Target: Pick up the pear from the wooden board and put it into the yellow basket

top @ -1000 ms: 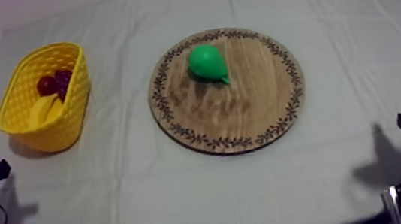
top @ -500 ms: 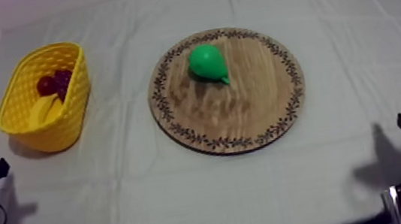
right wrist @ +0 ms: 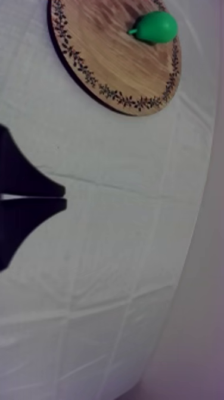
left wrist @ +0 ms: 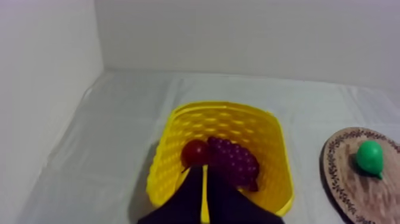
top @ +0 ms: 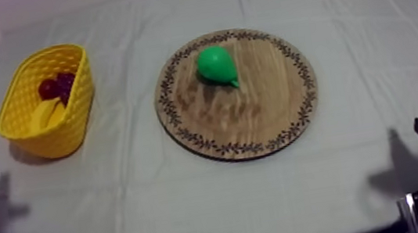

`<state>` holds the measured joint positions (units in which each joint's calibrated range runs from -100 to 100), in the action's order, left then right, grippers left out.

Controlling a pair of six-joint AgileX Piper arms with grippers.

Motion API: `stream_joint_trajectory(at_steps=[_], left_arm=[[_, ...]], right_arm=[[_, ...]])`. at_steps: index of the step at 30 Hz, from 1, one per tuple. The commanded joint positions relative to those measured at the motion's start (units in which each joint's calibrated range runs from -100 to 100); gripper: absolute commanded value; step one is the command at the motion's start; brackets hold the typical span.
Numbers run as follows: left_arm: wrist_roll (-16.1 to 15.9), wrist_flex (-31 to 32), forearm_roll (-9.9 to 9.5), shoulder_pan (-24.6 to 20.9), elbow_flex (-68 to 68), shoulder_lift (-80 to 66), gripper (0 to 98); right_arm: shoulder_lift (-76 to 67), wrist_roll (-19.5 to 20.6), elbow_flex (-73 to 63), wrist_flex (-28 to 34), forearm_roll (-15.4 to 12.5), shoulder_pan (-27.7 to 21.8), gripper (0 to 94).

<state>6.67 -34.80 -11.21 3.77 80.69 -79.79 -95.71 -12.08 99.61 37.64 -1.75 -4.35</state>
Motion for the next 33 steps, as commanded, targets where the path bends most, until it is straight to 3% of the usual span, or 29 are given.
stream_joint_trajectory(at_steps=[1,7,10,22,33], left_arm=[[-0.1,-0.1,-0.21,0.5,-5.8,7.8,0.0],[1.0,-0.4,-3.05,4.2,-16.4,19.3,0.0],[1.1,-1.3,-3.5,5.4,-22.6,24.4,0.0],[-0.1,-12.2,-0.71,11.8,-49.3,44.6,0.0],[4.5,-21.6,-0.71,18.0,-70.2,62.5,0.0]], right_arm=[[0.0,0.0,0.1,0.0,0.0,0.1,0.3],[0.0,0.0,0.1,0.0,0.0,0.1,0.3],[0.0,0.0,0.1,0.0,0.0,0.1,0.3],[0.0,0.0,0.1,0.0,0.0,0.0,0.3],[0.0,0.0,0.1,0.0,0.0,0.0,0.3]])
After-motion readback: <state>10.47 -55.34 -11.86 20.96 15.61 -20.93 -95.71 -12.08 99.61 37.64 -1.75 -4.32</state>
